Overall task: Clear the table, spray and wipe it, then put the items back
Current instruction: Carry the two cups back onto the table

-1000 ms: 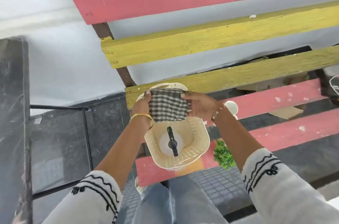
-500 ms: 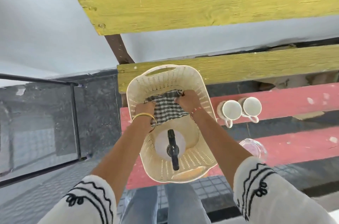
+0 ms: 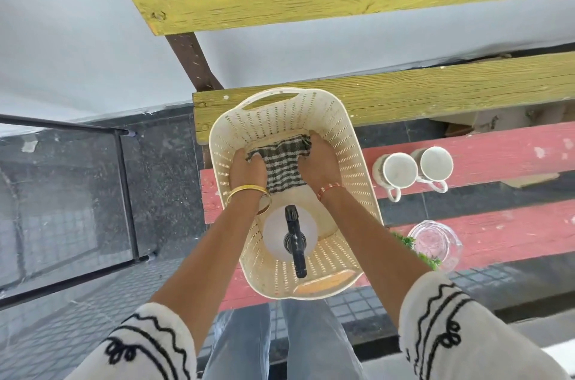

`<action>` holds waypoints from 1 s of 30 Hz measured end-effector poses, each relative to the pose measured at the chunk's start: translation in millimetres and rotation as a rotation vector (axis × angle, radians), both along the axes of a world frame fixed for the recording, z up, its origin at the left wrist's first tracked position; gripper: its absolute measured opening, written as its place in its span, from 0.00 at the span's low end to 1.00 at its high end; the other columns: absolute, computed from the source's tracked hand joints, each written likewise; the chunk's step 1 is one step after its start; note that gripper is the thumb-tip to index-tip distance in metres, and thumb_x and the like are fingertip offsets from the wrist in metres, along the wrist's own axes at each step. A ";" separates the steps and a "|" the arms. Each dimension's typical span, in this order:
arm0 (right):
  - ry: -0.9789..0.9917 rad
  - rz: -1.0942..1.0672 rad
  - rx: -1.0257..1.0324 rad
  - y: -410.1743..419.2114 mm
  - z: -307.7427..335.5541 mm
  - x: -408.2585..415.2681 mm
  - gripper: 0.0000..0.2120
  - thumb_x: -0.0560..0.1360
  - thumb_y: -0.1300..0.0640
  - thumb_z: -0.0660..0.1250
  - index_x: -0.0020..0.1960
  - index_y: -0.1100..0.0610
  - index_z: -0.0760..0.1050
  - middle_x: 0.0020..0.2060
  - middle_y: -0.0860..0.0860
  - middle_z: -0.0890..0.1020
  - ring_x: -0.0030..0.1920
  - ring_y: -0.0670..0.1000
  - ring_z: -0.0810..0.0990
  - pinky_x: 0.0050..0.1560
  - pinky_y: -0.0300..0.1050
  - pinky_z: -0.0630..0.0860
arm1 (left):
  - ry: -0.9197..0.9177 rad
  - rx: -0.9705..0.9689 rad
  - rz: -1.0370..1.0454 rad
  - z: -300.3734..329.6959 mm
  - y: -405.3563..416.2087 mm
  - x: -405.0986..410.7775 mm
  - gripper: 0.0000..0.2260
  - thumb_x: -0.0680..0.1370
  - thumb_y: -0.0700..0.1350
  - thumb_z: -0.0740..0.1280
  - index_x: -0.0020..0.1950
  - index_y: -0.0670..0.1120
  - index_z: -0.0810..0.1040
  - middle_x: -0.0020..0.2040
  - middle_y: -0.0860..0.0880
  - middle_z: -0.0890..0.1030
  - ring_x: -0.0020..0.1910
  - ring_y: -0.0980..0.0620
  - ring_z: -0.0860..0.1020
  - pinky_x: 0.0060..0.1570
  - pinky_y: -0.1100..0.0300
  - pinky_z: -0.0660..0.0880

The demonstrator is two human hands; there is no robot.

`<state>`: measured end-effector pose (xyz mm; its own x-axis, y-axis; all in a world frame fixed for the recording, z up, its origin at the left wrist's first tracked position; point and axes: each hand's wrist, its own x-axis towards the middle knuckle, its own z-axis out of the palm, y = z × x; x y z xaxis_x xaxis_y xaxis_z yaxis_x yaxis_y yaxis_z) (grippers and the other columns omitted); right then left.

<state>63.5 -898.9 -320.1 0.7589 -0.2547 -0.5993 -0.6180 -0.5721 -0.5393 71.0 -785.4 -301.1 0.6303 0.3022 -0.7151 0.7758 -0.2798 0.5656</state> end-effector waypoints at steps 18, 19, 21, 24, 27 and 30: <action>-0.312 -0.354 0.230 -20.8 103.3 -55.3 0.15 0.76 0.64 0.60 0.60 0.62 0.77 0.48 0.51 0.79 0.38 0.46 0.77 0.35 0.32 0.74 | -0.413 -0.185 -0.003 103.7 9.2 -43.5 0.13 0.78 0.47 0.59 0.60 0.46 0.77 0.61 0.49 0.78 0.60 0.50 0.74 0.63 0.56 0.69; -0.324 -0.393 0.239 -24.2 108.7 -60.8 0.14 0.76 0.64 0.61 0.60 0.62 0.77 0.49 0.50 0.79 0.41 0.45 0.76 0.42 0.34 0.76 | -0.450 -0.197 -0.019 111.9 6.3 -46.6 0.13 0.78 0.47 0.60 0.60 0.46 0.77 0.61 0.49 0.78 0.60 0.51 0.74 0.63 0.57 0.69; -0.346 -0.481 0.276 -31.5 121.5 -72.5 0.11 0.75 0.64 0.63 0.56 0.60 0.79 0.49 0.52 0.81 0.48 0.48 0.77 0.57 0.45 0.76 | -0.513 -0.221 -0.074 127.2 -2.8 -53.6 0.13 0.79 0.47 0.59 0.59 0.45 0.78 0.60 0.48 0.79 0.60 0.52 0.74 0.62 0.60 0.68; -0.389 -0.594 0.288 -46.3 135.7 -87.6 0.08 0.74 0.63 0.64 0.46 0.54 0.80 0.41 0.48 0.82 0.42 0.48 0.78 0.54 0.49 0.76 | -0.573 -0.289 -0.147 143.3 -23.9 -65.4 0.12 0.79 0.46 0.59 0.57 0.44 0.78 0.54 0.51 0.81 0.55 0.58 0.76 0.58 0.65 0.69; -0.416 -0.658 0.276 -69.5 139.2 -96.5 0.10 0.74 0.63 0.64 0.53 0.57 0.80 0.41 0.50 0.82 0.45 0.52 0.79 0.54 0.50 0.76 | -0.594 -0.332 -0.193 150.1 -48.8 -74.4 0.11 0.79 0.45 0.59 0.55 0.44 0.79 0.46 0.57 0.80 0.46 0.68 0.75 0.49 0.73 0.69; -0.452 -0.740 0.303 -98.4 132.6 -104.2 0.08 0.74 0.64 0.64 0.51 0.57 0.79 0.46 0.54 0.81 0.49 0.54 0.79 0.54 0.49 0.76 | -0.584 -0.343 -0.256 145.6 -77.0 -84.2 0.12 0.79 0.44 0.58 0.55 0.43 0.79 0.53 0.50 0.80 0.52 0.58 0.75 0.54 0.70 0.69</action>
